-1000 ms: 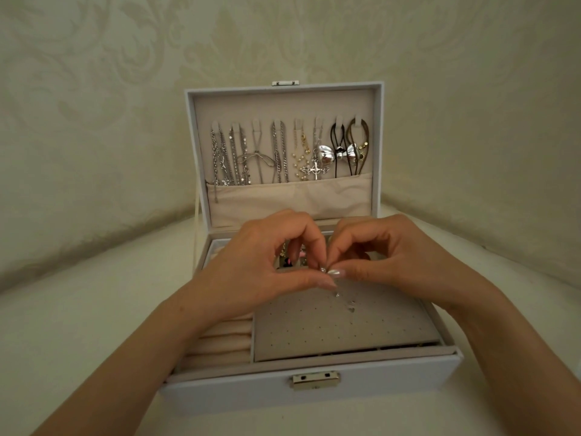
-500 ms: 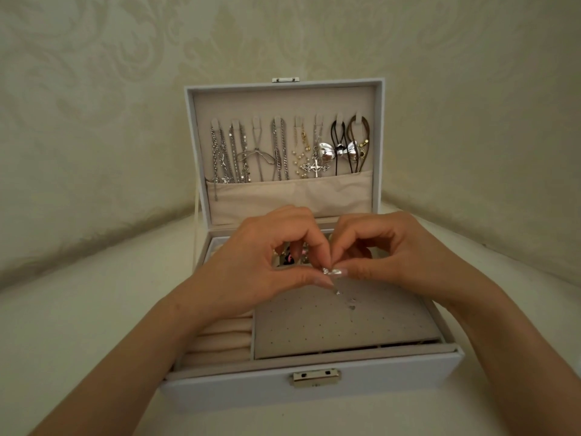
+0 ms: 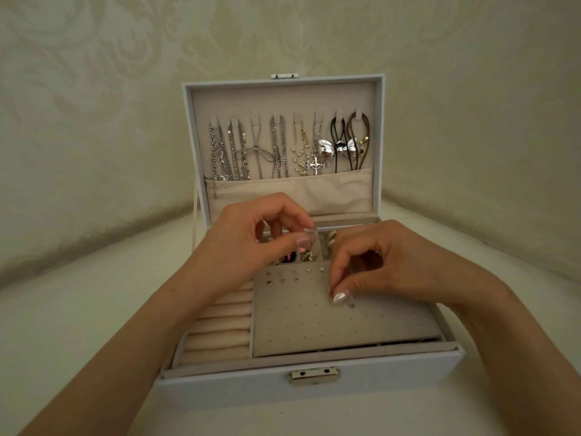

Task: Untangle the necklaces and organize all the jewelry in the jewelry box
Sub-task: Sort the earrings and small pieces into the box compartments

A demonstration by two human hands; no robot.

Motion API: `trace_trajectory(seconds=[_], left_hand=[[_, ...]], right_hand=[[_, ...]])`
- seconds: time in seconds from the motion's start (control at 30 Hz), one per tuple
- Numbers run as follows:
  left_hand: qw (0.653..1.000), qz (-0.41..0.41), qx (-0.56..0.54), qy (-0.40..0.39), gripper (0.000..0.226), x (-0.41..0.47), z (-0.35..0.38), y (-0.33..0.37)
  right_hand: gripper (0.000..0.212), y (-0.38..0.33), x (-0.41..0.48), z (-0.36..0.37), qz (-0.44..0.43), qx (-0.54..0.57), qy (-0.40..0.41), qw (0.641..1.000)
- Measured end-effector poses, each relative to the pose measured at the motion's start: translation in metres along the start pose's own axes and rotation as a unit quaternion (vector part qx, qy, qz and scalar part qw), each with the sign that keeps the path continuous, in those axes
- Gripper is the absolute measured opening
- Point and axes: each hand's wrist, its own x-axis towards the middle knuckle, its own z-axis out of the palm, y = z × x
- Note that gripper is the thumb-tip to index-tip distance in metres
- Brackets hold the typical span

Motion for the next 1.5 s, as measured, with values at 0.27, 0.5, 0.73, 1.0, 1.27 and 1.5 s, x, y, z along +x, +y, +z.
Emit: trace_trajectory(seconds=[0.27,0.5,0.73,1.0,1.27,1.5], left_hand=[[0.999,-0.042,0.009,-0.002,0.013,0.013,-0.002,-0.002],[0.995,-0.059,0.028,-0.079,0.011,0.025,0.007,0.003],[0.989,-0.054,0.061,-0.123,0.016,0.022,0.014,-0.003],[0.991,-0.029,0.07,-0.113,0.01,0.023,0.019,-0.004],[0.986,0.003,0.117,-0.117,0.01,0.026,0.025,-0.006],[0.982,0.027,0.144,-0.12,0.011,0.027,0.028,-0.004]], right_hand=[[0.013,0.0,0.002,0.002,0.021,-0.022,0.026,0.999],[0.009,-0.002,0.001,0.0,0.029,-0.009,0.064,0.997],[0.026,0.0,0.001,-0.006,0.052,0.137,0.18,0.973],[0.014,0.002,0.0,-0.008,0.075,0.159,0.235,0.956],[0.009,0.0,0.0,-0.012,0.065,0.154,0.294,0.941],[0.013,0.003,0.0,-0.012,0.055,0.164,0.284,0.943]])
